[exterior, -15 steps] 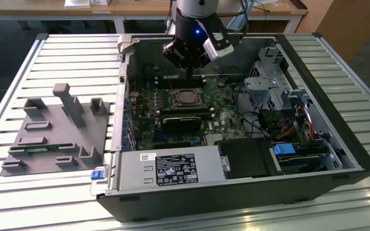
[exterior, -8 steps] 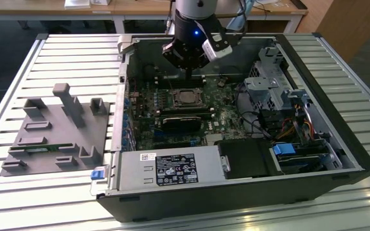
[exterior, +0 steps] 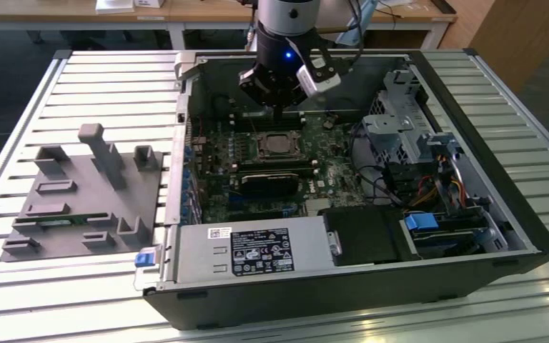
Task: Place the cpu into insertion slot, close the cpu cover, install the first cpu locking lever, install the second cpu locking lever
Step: 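Install the first cpu locking lever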
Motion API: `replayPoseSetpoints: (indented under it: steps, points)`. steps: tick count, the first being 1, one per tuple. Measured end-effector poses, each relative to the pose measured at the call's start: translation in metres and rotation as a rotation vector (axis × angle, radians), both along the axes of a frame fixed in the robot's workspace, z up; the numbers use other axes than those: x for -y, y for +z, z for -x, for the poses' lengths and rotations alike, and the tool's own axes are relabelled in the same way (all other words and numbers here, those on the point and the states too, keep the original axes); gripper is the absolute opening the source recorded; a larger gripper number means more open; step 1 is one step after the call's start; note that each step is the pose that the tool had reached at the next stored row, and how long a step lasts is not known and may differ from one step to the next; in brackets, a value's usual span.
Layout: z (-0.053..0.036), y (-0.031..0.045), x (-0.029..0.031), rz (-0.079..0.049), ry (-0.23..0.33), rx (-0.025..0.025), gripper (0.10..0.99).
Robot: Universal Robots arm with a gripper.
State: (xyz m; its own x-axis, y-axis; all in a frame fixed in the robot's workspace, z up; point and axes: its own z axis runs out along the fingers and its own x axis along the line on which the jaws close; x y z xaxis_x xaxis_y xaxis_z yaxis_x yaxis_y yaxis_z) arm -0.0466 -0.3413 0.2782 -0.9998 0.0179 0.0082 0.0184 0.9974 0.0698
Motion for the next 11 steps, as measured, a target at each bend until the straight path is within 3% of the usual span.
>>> replayPoseSetpoints:
  steps: [11]
  points:
    - [0.0037, -0.0031, -0.0035, 0.000, 0.000, 0.0001, 0.106]
